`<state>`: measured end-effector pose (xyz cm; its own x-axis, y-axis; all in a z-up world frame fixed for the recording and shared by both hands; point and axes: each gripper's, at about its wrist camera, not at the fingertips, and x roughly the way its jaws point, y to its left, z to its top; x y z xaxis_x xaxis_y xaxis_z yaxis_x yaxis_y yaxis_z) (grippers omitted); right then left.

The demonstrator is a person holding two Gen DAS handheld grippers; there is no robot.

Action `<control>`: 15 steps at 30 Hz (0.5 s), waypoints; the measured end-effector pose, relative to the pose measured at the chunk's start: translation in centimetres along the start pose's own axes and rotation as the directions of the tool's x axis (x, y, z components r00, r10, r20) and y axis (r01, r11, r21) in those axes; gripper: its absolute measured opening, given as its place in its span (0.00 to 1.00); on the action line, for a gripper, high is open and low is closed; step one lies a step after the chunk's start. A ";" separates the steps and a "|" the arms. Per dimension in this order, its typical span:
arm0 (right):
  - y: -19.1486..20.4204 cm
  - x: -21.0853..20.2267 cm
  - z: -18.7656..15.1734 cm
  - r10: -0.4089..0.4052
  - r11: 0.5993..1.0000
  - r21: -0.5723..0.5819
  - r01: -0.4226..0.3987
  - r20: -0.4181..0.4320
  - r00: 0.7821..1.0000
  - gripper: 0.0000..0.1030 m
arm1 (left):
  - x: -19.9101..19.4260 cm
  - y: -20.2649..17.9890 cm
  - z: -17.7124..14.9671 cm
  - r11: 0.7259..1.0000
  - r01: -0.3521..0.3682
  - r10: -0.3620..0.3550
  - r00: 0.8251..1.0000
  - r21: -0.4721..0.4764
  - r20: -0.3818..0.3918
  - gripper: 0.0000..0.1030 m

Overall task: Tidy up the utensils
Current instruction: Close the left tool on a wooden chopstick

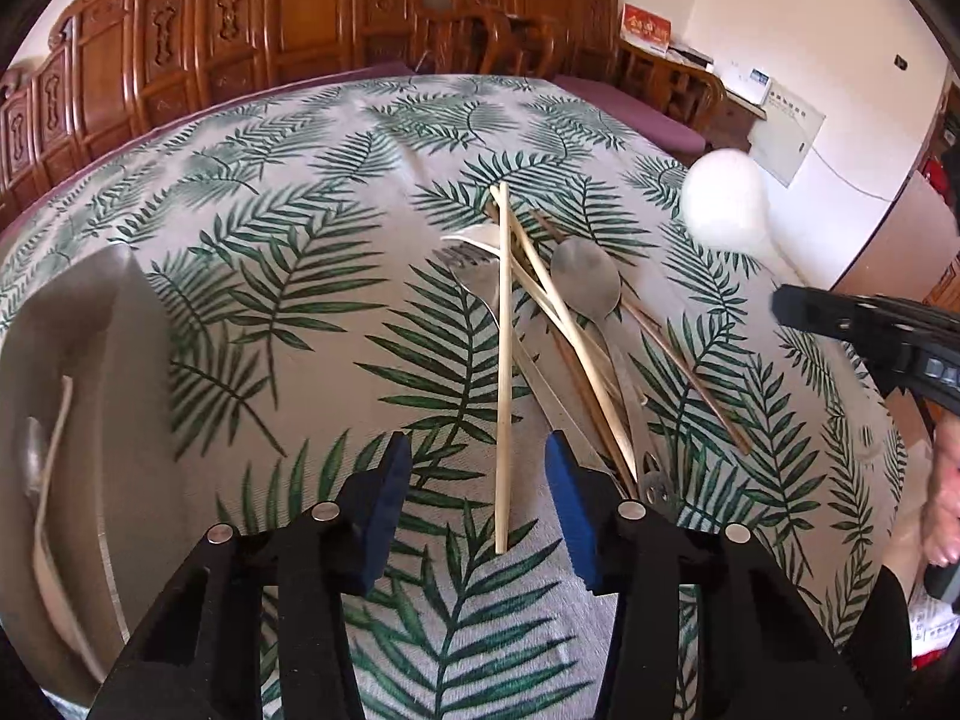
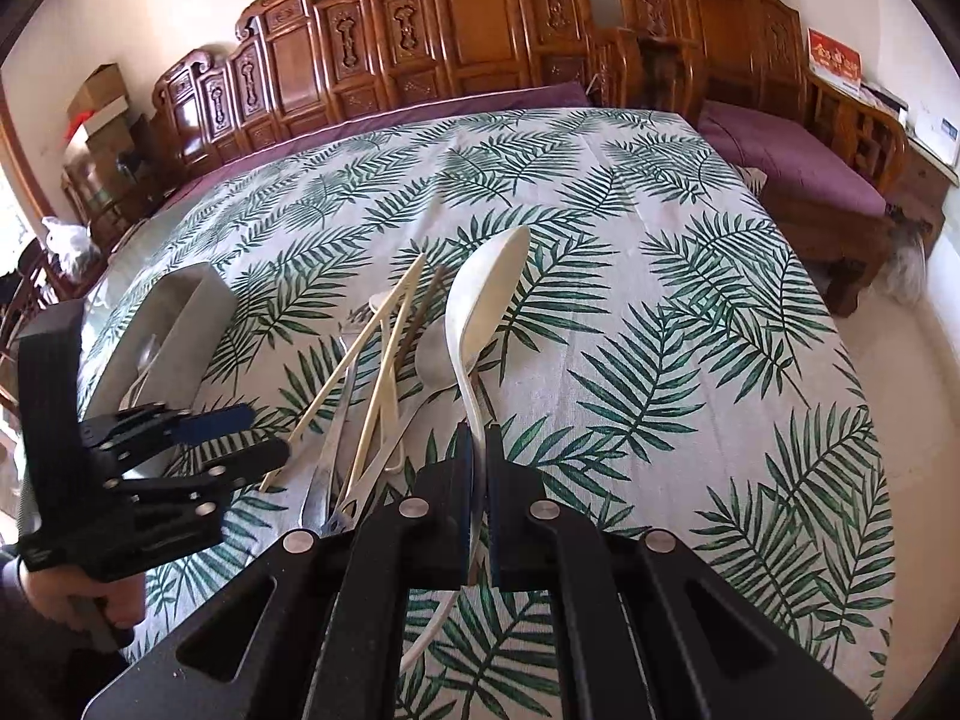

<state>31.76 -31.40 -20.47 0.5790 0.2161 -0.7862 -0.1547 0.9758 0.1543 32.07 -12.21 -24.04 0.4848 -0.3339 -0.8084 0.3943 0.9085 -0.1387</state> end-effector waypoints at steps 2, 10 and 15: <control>0.0 -0.4 -0.1 0.002 1.000 -0.006 -0.002 0.004 1.000 0.05 | 0.5 0.0 0.0 1.000 0.005 -0.005 1.000 -0.002 -0.004 0.38; 0.1 -0.8 -0.5 -0.002 1.000 -0.016 0.002 0.000 1.000 0.05 | 1.2 -0.2 0.3 1.000 -0.022 0.022 1.000 0.015 0.011 0.11; 0.5 -1.0 -0.9 -0.006 1.000 -0.024 0.005 -0.007 1.000 0.05 | 0.7 0.2 0.2 1.000 0.007 -0.007 1.000 -0.007 0.004 0.04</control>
<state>30.35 -31.18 -20.15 0.5739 0.2104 -0.7914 -0.1710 0.9759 0.1354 32.58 -12.29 -24.51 0.4849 -0.3415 -0.8051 0.3925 0.9077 -0.1486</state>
